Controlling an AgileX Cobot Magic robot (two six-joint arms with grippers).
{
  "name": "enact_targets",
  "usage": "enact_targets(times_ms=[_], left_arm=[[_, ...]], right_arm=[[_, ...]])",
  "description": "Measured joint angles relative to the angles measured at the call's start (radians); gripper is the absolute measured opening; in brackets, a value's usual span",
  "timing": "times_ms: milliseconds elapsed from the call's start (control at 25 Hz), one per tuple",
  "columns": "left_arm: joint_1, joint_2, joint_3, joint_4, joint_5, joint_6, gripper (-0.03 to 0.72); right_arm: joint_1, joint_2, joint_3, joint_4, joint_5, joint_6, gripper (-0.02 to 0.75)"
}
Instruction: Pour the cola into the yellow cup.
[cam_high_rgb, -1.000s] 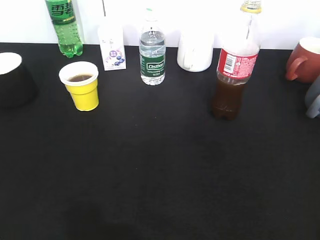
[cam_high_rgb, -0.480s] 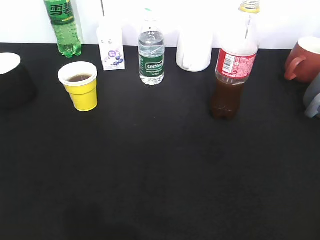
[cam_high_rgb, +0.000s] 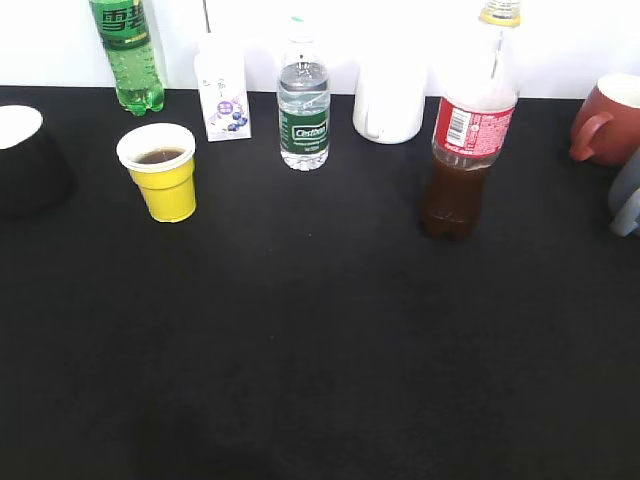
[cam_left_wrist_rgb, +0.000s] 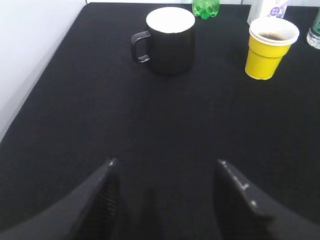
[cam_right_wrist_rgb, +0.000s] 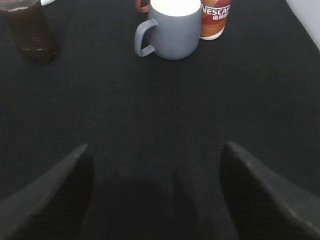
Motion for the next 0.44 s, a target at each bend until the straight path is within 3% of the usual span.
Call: enact_targets(times_ms=[440], left_arm=[[0.0, 0.0, 0.0, 0.0, 0.0, 0.001, 0.449]], right_arm=[[0.0, 0.0, 0.0, 0.0, 0.0, 0.001, 0.587]])
